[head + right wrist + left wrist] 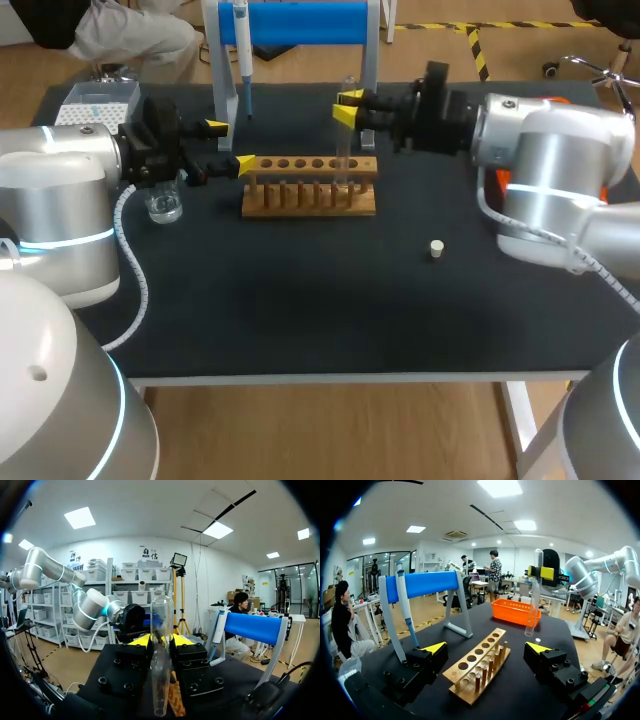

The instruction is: Invert the test tube, pick up the pipette, mount the tip to pipette, aspirate from beaker and dispense into the tube, eject the tip, return the pipette, and cap with the stopper.

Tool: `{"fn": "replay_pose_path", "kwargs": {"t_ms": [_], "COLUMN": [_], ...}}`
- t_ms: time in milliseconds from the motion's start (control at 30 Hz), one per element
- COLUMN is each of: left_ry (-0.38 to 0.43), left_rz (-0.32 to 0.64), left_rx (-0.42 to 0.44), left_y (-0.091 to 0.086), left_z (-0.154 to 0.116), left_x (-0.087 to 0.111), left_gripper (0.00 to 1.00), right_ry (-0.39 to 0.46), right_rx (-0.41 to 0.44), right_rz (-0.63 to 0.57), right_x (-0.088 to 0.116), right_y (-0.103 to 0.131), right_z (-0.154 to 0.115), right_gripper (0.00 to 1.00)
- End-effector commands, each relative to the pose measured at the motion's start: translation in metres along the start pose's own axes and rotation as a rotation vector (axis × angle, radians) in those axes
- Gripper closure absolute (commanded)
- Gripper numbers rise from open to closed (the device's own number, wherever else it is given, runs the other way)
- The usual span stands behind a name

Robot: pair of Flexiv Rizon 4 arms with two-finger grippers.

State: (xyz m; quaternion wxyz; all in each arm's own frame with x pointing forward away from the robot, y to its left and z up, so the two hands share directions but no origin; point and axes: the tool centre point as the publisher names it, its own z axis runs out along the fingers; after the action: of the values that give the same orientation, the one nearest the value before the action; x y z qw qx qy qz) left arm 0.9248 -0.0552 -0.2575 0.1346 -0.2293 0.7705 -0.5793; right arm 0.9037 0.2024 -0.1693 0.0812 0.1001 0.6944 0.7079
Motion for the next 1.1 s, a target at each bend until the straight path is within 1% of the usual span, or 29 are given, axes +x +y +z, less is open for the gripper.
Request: {"fn": "replay_pose_path", "kwargs": {"t_ms": [33,300,367,467,533,567,633,667,733,767,833,967,1033,1100], "left_ry": [-0.004,-0.004,-0.004,-0.004,-0.004,-0.004,-0.004,-0.004,-0.004,-0.004,-0.004,-0.004,-0.004,-0.004], "left_rz": [0.001,0.001,0.001,0.001,0.001,0.001,0.001,0.001,0.001,0.001,0.001,0.001,0.001,0.001], "left_rx": [0.003,0.003,0.003,0.003,0.003,0.003,0.003,0.003,0.003,0.003,0.003,0.003,0.003,0.003], "left_y": [0.001,0.001,0.001,0.001,0.001,0.001,0.001,0.001,0.001,0.001,0.001,0.001,0.001,0.001], "left_z": [0.001,0.001,0.001,0.001,0.001,0.001,0.001,0.001,0.001,0.001,0.001,0.001,0.001,0.001], "left_x": [0.001,0.001,0.001,0.001,0.001,0.001,0.001,0.001,0.001,0.001,0.001,0.001,0.001,0.001], "left_gripper": [0.0,0.0,0.0,0.0,0.0,0.0,0.0,0.0,0.0,0.0,0.0,0.0,0.0,0.0], "right_ry": [0.005,0.005,0.008,-0.008,-0.022,-0.028,-0.034,-0.047,-0.042,-0.046,-0.042,-0.029,-0.034,-0.036], "right_rx": [0.002,0.002,0.039,0.116,0.184,0.22,0.27,0.309,0.374,0.39,0.451,0.516,0.532,0.526], "right_rz": [0.0,0.0,0.076,0.212,0.324,0.359,0.487,0.516,0.613,0.649,0.708,0.817,0.855,0.901], "right_x": [-0.001,-0.001,-0.002,-0.004,-0.007,-0.008,-0.01,-0.011,-0.012,-0.013,-0.013,-0.01,-0.009,-0.008], "right_y": [0.0,0.0,0.002,0.006,0.008,0.008,0.008,0.007,0.006,0.005,0.003,-0.001,-0.003,-0.005], "right_z": [-0.002,-0.002,-0.002,-0.004,-0.004,-0.004,-0.005,-0.006,-0.007,-0.007,-0.008,-0.011,-0.011,-0.011], "right_gripper": [1.0,1.0,1.0,1.0,1.0,1.0,1.0,1.0,1.0,1.0,1.0,1.0,1.0,1.0]}}
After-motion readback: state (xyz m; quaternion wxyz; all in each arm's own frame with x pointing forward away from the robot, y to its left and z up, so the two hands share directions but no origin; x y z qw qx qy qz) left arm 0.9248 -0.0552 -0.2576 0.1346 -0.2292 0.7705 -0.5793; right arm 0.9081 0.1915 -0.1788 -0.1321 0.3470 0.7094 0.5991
